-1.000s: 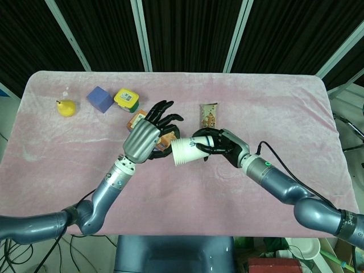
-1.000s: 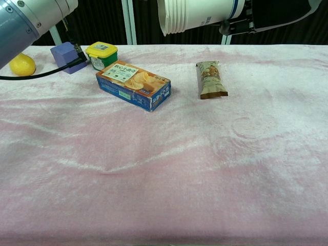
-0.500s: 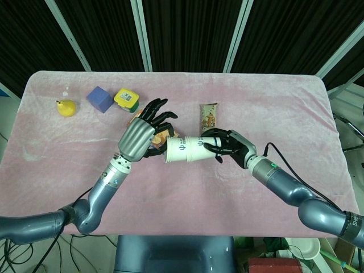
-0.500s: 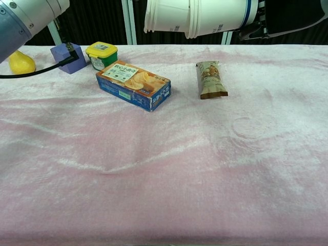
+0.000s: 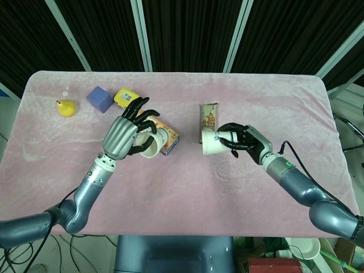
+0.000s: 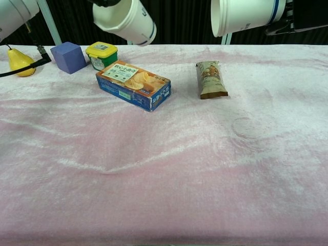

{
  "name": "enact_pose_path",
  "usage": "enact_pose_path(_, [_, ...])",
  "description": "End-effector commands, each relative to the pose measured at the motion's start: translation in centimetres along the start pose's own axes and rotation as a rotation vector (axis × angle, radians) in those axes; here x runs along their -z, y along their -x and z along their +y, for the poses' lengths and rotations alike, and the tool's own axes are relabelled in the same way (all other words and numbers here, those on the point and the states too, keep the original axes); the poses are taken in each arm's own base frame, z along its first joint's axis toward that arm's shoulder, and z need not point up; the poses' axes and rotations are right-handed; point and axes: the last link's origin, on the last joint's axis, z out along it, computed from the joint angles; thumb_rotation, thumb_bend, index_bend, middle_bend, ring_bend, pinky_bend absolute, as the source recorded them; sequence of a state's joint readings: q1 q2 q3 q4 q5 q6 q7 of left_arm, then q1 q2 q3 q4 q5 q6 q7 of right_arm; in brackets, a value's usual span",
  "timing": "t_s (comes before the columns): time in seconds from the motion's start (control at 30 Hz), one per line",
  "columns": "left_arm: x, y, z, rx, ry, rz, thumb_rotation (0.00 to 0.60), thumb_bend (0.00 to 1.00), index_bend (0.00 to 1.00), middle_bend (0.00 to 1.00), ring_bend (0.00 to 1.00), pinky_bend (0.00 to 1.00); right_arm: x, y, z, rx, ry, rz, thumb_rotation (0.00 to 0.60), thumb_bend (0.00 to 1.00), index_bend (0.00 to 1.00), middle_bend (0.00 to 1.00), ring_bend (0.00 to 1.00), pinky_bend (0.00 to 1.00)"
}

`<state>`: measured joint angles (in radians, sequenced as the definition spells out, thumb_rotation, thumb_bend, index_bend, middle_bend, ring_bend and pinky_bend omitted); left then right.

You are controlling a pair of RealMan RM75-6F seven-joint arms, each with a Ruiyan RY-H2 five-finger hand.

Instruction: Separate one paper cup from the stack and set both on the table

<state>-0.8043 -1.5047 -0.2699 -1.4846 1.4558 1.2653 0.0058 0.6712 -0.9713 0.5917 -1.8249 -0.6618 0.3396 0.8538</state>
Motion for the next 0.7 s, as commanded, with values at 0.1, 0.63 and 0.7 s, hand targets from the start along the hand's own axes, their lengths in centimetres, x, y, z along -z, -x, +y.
enact_pose_path(0.1, [3.0, -1.2, -2.6, -0.208, -0.052, -0.147, 0.6, 0.68, 0.57, 0.26, 0.0, 0.07, 0.7, -2.6, 2.9, 0.455, -0.051, 0.129, 0.6, 0.72, 0.87, 0.66, 0.79, 0.78])
enact_pose_path(0.63, [10.7, -2.0, -9.2, -0.259, -0.396, -0.449, 0.6, 0.65, 0.53, 0.23, 0.0, 0.03, 0.0, 0.6, 10.4, 1.466, -0.111, 0.25, 0.6, 0.68, 0.87, 0.61, 0.73, 0.72])
enact_pose_path(0.7, [11.1, -1.7, -9.8, -0.235, -0.416, -0.451, 0.6, 0.65, 0.53, 0.23, 0.0, 0.02, -0.1, 1.1, 11.1, 1.521, -0.116, 0.247, 0.6, 0.68, 0.87, 0.61, 0.73, 0.72])
